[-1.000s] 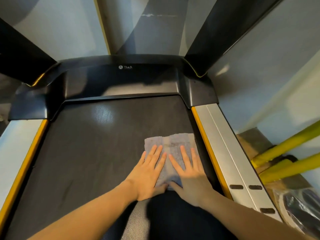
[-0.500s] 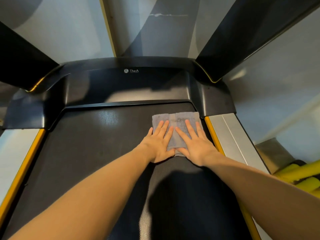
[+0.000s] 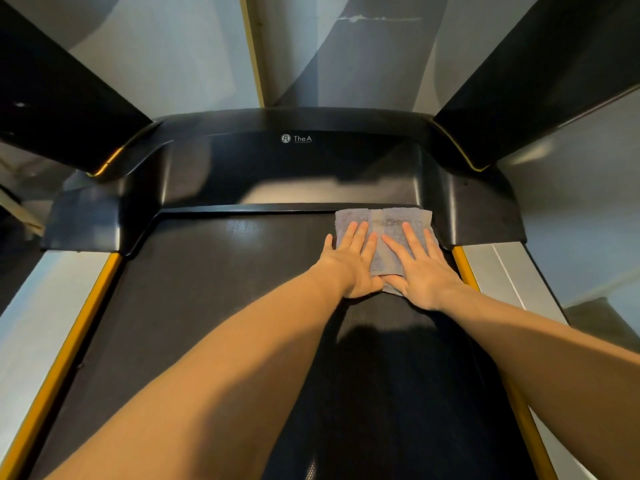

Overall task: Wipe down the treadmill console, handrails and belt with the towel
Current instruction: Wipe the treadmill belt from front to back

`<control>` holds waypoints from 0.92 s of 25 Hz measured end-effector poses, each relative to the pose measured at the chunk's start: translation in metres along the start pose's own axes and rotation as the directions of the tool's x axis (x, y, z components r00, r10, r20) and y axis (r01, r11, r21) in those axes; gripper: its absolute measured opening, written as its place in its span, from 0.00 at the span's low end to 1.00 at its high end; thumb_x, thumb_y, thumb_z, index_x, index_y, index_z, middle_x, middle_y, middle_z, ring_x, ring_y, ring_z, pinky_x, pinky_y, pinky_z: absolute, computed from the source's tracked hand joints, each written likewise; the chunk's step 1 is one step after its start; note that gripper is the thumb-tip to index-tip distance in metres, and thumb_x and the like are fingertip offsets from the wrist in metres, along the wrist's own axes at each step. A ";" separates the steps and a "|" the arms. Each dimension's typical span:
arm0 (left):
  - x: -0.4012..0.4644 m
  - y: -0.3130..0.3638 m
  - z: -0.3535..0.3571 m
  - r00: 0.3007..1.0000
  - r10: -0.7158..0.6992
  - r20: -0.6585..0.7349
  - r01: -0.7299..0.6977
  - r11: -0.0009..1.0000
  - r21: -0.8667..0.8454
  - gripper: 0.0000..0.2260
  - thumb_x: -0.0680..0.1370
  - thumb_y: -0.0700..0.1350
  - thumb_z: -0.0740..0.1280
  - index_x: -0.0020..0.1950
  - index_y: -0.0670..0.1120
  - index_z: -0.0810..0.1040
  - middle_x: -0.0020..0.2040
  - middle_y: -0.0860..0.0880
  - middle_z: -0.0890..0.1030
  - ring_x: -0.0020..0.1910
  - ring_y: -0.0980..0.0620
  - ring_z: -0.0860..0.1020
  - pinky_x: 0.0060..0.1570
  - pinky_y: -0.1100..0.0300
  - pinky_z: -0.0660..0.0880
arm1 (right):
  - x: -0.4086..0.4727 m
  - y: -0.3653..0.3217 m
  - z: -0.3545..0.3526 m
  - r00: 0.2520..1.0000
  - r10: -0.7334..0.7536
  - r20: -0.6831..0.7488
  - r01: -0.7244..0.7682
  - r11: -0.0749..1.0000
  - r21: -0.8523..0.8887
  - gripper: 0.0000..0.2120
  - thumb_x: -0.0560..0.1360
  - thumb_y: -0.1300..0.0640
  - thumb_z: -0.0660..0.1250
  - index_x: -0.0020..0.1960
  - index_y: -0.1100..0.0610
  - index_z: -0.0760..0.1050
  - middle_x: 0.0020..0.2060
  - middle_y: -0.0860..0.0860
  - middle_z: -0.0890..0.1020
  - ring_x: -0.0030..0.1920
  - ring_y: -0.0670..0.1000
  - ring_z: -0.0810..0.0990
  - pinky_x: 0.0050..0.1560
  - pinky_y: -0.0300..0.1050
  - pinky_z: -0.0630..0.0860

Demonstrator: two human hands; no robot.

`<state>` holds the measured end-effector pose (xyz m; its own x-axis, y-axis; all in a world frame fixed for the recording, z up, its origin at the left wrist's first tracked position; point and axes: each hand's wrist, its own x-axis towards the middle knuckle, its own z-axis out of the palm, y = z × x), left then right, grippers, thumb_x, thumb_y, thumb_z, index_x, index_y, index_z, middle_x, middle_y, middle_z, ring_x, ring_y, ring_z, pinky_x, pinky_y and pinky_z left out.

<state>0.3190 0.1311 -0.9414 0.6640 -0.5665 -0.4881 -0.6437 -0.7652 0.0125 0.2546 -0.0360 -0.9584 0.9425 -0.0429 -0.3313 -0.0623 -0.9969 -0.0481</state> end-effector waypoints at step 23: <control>-0.188 -0.301 0.093 0.966 -0.257 0.009 0.257 0.965 -0.049 0.36 0.83 0.65 0.47 0.80 0.49 0.32 0.80 0.47 0.31 0.79 0.46 0.33 0.77 0.36 0.39 | 0.056 -0.373 -0.001 0.982 -0.159 0.101 0.163 0.986 -0.029 0.39 0.77 0.26 0.46 0.78 0.37 0.30 0.79 0.51 0.28 0.75 0.71 0.26 0.75 0.70 0.32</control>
<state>0.3521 0.4963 -0.9341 0.8034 -0.3480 -0.4831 -0.4319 -0.8991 -0.0707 0.3310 0.3333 -0.9578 0.9024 0.1230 -0.4129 0.1014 -0.9921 -0.0739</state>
